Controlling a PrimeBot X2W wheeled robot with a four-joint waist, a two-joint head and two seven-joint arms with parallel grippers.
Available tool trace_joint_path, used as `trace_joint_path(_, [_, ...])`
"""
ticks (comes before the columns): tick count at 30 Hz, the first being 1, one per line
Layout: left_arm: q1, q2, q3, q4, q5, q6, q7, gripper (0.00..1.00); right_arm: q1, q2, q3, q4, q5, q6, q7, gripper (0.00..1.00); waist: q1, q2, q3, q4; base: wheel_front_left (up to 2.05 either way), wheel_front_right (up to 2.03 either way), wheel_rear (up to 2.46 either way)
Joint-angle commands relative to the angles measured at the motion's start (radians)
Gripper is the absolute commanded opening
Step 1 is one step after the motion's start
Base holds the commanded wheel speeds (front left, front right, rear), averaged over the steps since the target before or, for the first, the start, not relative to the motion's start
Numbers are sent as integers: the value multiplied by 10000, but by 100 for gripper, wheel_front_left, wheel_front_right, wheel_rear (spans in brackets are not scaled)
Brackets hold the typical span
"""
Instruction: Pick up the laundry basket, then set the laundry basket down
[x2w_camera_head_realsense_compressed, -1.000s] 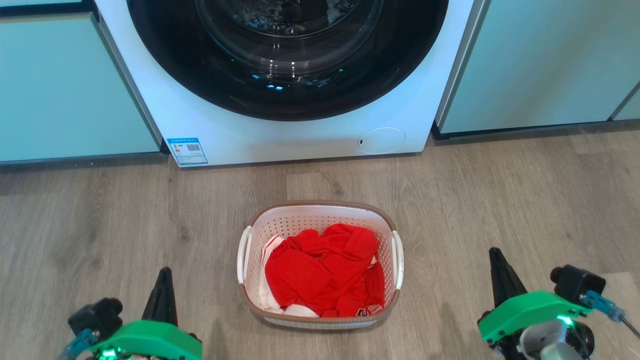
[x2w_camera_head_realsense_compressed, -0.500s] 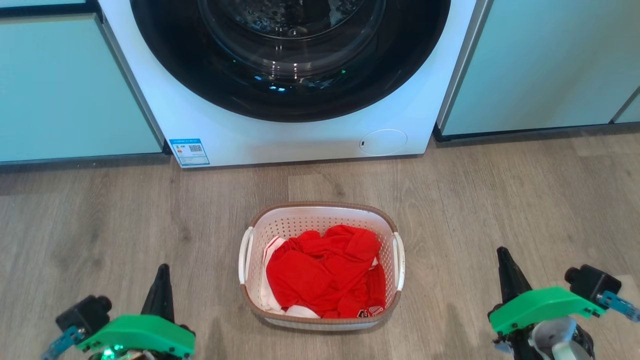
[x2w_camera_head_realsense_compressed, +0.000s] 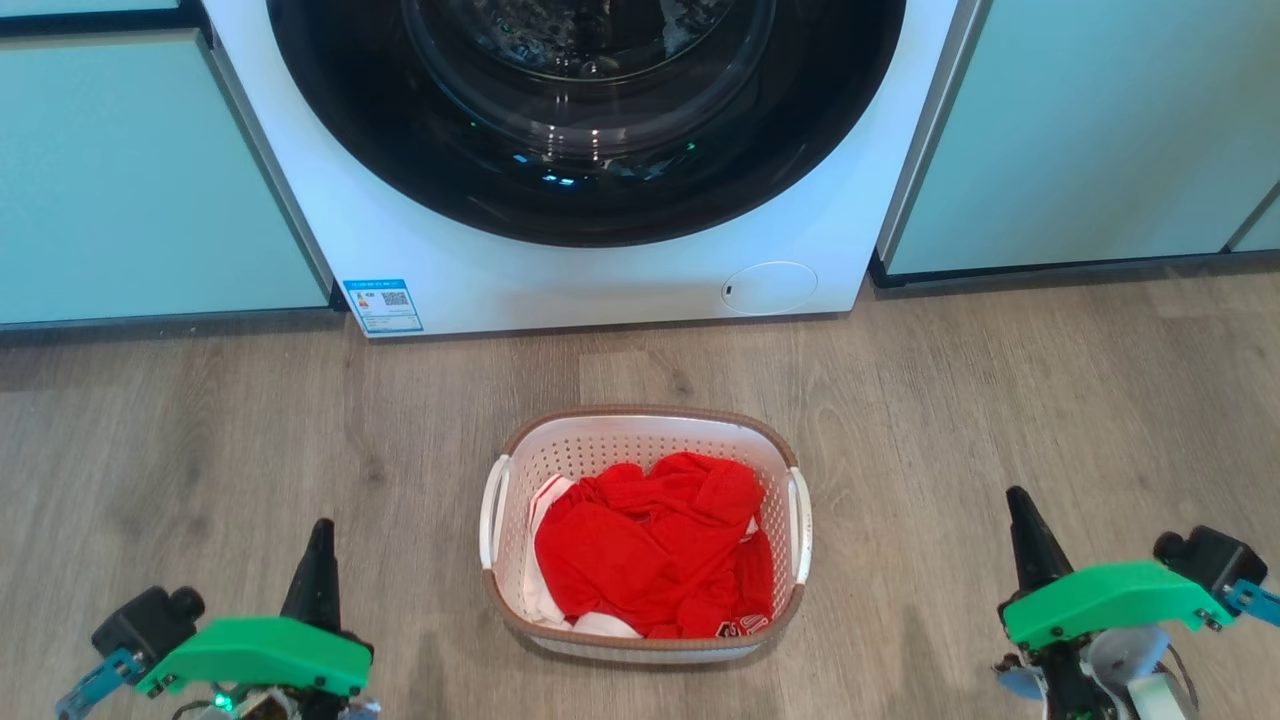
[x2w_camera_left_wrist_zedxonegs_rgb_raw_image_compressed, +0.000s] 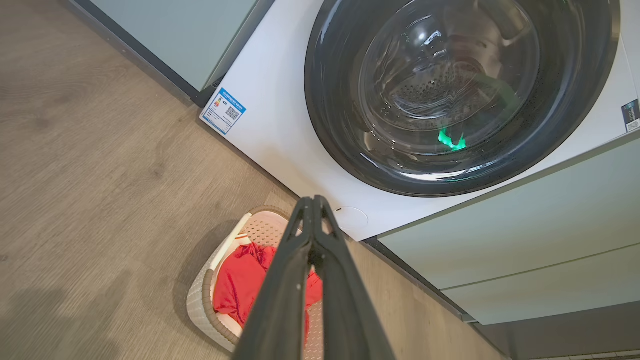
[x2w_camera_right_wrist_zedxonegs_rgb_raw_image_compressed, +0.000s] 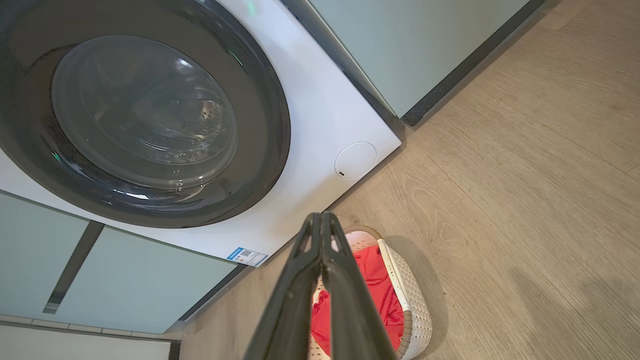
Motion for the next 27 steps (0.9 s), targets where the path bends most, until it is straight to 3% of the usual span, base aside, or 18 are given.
trace_joint_path(1, [-581, 167, 302, -225, -420, -84, 127, 0, -490, -122, -11, -362, 423, 14, 86, 0, 0, 0, -8, 10, 0, 0, 0])
trace_joint_path(27, [-1061, 171, 701, -33, -3293, -399, 833, 0, -644, -123, -475, -407, 3143, 19, 789, 0, -1, 0, -91, 104, 0, 0, 0])
